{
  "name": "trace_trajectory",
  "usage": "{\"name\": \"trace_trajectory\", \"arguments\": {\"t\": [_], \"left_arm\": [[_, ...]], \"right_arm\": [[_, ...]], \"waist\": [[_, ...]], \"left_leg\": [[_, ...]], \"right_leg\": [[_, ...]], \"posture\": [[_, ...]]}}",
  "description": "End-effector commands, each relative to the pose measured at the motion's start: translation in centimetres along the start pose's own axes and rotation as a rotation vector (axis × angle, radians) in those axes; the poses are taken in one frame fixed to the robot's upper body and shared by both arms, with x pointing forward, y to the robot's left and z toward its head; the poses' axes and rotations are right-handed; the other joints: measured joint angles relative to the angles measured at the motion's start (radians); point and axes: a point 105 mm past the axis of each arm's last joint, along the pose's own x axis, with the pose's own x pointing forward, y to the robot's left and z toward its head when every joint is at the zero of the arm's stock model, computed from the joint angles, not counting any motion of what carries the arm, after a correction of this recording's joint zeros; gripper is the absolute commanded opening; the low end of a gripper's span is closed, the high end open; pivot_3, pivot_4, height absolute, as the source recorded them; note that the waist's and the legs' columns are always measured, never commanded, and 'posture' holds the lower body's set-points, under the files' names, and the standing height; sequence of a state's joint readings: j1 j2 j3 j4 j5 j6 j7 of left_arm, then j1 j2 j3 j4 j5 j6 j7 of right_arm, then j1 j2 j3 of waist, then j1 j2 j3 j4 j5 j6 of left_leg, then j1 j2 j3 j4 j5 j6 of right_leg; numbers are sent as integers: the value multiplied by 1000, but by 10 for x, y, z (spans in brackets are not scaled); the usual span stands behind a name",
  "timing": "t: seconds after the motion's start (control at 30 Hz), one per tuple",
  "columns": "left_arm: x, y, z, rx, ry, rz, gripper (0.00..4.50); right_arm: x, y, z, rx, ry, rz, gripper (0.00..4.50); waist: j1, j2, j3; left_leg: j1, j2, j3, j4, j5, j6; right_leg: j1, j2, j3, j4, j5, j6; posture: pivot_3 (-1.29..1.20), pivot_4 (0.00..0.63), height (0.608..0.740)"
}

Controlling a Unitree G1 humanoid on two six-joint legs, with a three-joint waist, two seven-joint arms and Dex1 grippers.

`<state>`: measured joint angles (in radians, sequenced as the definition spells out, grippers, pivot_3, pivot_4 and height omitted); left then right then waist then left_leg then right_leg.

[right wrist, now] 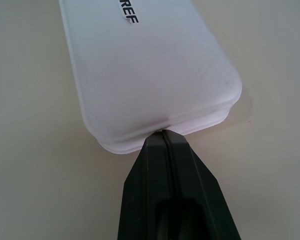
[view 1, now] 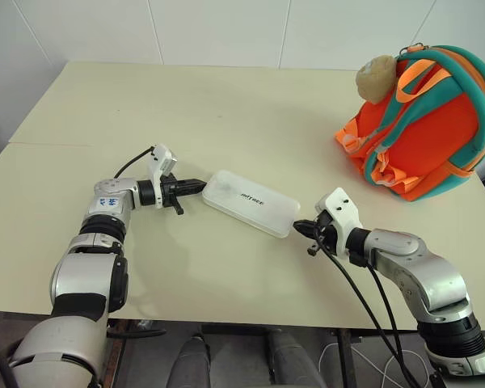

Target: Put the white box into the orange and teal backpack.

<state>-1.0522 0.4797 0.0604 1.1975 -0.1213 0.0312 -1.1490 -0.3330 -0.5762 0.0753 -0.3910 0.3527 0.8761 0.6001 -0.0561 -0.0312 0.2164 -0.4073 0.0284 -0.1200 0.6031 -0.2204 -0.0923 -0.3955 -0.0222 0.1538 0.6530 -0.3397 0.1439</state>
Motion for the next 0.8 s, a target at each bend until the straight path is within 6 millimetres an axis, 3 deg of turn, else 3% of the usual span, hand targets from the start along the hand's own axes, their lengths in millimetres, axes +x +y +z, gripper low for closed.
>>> {"name": "trace_trajectory", "arguments": {"t": [0.03,0.3,0.8], "left_arm": [[5,-7,13,52,-10,-61,20],[1,-22,4,75,55,-189,20],[-34,-71,-19,52,215,-381,20]], "right_arm": [[4,20,19,-57,-58,99,0],[6,31,26,-91,-62,198,0],[-26,37,22,-172,-1,362,0]], "waist": [[-1,0,0],[0,0,0],[0,0,0]], "left_leg": [[0,0,0,0,0,0],[0,0,0,0,0,0],[1,0,0,-1,0,0]], "right_leg": [[0,0,0,0,0,0],[0,0,0,0,0,0],[1,-1,0,0,0,0]], "posture": [[0,150,740],[0,150,740],[0,150,740]]}}
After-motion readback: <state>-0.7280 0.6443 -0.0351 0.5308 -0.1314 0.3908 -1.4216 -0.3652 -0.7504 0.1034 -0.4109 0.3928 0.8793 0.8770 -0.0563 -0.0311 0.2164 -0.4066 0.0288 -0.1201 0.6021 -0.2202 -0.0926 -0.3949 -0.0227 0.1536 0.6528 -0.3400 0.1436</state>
